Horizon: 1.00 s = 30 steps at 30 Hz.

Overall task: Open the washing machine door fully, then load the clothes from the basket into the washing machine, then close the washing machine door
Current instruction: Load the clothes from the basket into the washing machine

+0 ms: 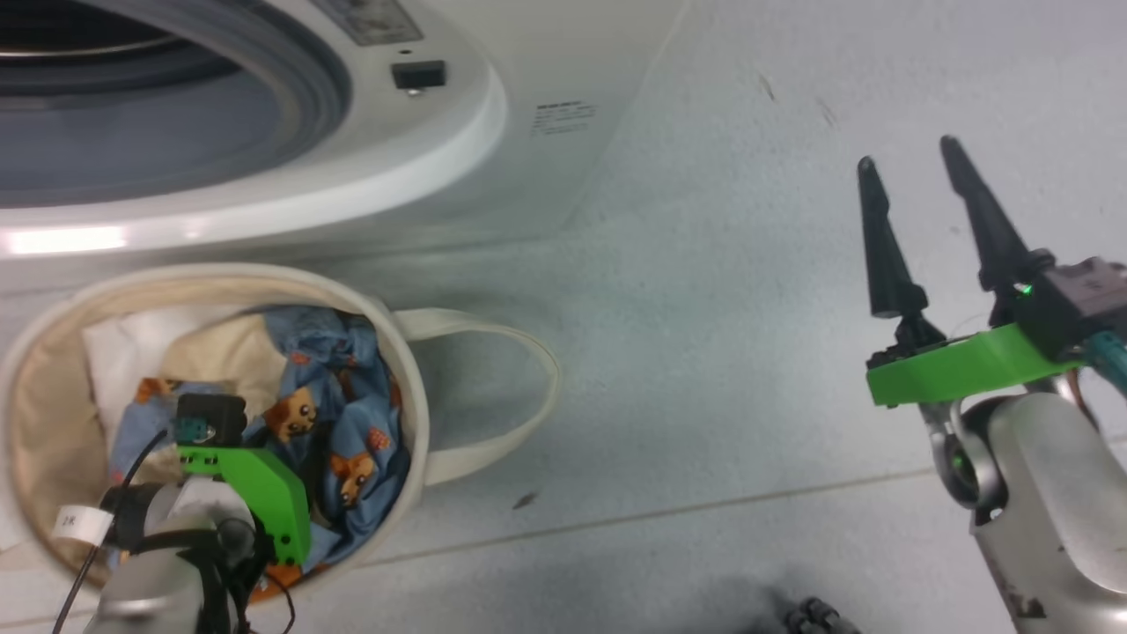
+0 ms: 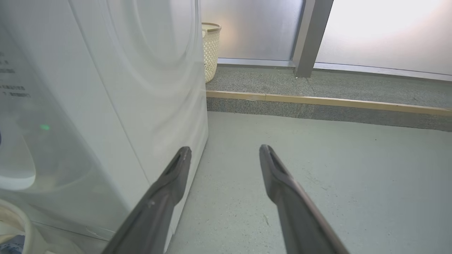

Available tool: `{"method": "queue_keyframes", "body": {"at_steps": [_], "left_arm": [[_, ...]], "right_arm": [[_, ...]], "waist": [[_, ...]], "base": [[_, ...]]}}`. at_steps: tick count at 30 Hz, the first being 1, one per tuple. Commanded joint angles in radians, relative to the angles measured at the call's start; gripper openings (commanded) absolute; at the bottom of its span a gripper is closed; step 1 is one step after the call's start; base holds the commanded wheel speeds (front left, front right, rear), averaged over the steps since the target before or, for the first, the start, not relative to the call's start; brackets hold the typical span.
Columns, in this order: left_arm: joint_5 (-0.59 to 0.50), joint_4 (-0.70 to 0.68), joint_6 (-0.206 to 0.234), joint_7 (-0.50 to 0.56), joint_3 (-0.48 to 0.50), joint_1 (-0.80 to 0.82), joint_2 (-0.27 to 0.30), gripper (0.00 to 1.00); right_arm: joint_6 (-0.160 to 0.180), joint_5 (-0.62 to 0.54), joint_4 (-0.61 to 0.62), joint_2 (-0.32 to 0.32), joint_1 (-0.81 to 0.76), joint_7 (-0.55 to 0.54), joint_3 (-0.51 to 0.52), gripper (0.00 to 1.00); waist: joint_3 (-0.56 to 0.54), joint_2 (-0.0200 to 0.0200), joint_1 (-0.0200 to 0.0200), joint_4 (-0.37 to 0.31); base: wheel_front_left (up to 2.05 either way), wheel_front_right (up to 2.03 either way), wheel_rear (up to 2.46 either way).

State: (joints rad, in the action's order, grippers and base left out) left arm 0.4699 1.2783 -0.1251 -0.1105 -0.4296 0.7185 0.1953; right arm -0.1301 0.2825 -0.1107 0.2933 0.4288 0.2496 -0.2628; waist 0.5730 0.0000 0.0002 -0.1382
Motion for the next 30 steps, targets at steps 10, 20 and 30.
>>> {"method": "queue_keyframes", "body": {"at_steps": [10,20,30], "left_arm": [[0.024,0.011,0.032,0.086,0.016,0.04,0.061,1.0],[0.045,0.012,0.018,0.064,0.014,0.05,0.041,0.0],[0.115,-0.002,-0.004,-0.115,0.039,-0.001,-0.018,0.0]], "right_arm": [[-0.001,-0.03,0.085,0.016,-0.033,0.012,0.048,1.0],[-0.001,-0.035,0.083,0.011,-0.034,0.012,0.055,1.0],[-0.001,0.011,0.004,-0.013,-0.012,0.012,0.008,1.0]], "waist": [[0.111,0.0,-0.0002,-0.038],[0.093,0.0,-0.0002,-0.017],[-0.083,0.0,-0.0002,0.07]], "base": [[0.0,0.0,0.0],[0.0,0.0,0.0],[0.0,0.0,0.0]]}}
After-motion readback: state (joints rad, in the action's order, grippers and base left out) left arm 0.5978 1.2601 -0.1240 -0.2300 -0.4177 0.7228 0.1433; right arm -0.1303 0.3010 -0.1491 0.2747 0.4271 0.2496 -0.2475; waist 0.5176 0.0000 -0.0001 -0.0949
